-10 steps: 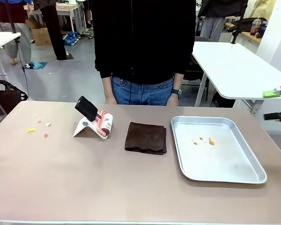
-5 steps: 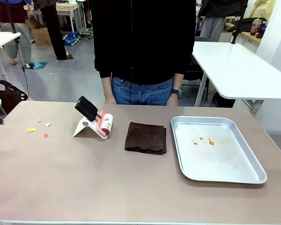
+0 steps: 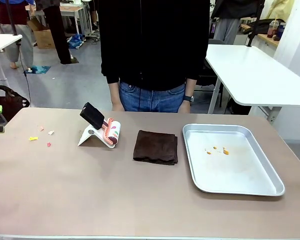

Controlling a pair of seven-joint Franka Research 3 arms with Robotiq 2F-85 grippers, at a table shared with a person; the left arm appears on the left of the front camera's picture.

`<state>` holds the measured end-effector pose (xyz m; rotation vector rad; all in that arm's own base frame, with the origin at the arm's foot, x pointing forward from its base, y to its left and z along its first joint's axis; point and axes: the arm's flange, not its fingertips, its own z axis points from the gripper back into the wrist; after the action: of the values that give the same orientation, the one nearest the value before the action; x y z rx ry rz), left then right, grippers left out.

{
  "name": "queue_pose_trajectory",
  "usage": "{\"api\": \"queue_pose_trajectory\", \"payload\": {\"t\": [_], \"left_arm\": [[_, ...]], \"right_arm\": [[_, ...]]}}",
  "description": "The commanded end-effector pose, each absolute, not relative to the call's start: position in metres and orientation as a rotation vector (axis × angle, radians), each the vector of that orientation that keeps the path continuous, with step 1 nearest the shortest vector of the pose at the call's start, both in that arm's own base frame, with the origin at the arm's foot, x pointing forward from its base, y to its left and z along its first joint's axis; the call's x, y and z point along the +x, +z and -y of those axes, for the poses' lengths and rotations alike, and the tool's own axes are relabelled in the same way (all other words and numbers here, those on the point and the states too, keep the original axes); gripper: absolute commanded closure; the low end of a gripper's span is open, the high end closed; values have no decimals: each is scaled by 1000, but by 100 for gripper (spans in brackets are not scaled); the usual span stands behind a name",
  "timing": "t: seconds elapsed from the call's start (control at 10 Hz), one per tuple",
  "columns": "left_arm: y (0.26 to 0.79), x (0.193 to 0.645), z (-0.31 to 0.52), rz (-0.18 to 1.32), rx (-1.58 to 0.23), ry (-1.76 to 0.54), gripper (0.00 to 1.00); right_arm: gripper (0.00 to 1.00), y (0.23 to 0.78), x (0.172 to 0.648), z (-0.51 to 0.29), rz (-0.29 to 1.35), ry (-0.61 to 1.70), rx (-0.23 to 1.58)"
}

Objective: Clean the surface of the table.
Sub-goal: Hold the Lint Roller with your left hand and the towel with your right hand.

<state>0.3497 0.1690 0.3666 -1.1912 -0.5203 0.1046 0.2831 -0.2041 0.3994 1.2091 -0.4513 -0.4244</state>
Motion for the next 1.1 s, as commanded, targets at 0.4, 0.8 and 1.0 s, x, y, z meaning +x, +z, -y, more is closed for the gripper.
{"api": "queue_pose_trajectory", "payload": {"t": [0.4, 0.8, 1.0], "left_arm": [[399, 370, -164, 512, -1135, 31, 0], [443, 429, -113, 363, -958, -150, 0], [463, 458, -51, 335, -896, -253, 0]], "right_arm": [[0, 434, 317, 127, 468, -325, 985], [0, 462, 358, -21, 341, -101, 812], [0, 456, 363, -109, 285, -46, 710]]}}
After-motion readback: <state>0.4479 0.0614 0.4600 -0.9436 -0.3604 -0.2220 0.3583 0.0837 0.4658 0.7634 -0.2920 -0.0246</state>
